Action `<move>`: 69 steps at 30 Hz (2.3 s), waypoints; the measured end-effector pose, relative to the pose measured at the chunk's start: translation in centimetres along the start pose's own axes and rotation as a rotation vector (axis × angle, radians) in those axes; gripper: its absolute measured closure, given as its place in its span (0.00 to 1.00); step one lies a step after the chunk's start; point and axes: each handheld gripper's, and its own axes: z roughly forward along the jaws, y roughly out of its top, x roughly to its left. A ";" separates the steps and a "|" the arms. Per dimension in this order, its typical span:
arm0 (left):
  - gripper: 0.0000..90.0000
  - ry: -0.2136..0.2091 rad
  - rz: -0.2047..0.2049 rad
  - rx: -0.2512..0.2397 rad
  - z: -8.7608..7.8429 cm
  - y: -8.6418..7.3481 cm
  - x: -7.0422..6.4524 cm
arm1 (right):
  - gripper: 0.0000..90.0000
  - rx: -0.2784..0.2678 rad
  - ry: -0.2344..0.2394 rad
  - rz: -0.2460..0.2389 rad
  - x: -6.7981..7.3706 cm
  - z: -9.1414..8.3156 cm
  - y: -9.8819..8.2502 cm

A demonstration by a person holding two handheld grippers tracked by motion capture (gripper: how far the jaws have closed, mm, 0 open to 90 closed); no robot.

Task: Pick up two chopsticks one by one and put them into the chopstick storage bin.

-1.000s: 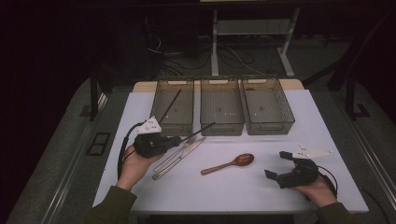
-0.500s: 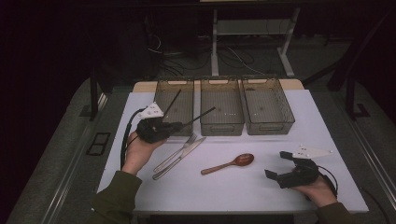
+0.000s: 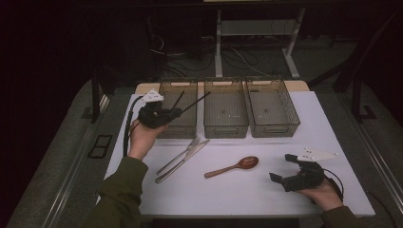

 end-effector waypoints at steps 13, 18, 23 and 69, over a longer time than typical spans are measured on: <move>0.95 0.131 -0.049 0.042 1.7 0.9 3.2 | 0.00 -0.002 0.001 0.001 -0.1 0.0 0.0; 0.95 0.170 -0.048 0.063 2.4 0.9 3.7 | 0.00 -0.002 0.002 0.002 0.0 -0.1 0.0; 0.95 0.194 -0.070 0.087 3.3 0.3 4.3 | 0.00 -0.003 0.002 0.001 -0.1 -0.1 0.0; 0.46 0.021 -0.022 0.037 2.1 1.2 1.3 | 0.00 -0.015 -0.002 0.012 -0.3 0.0 0.2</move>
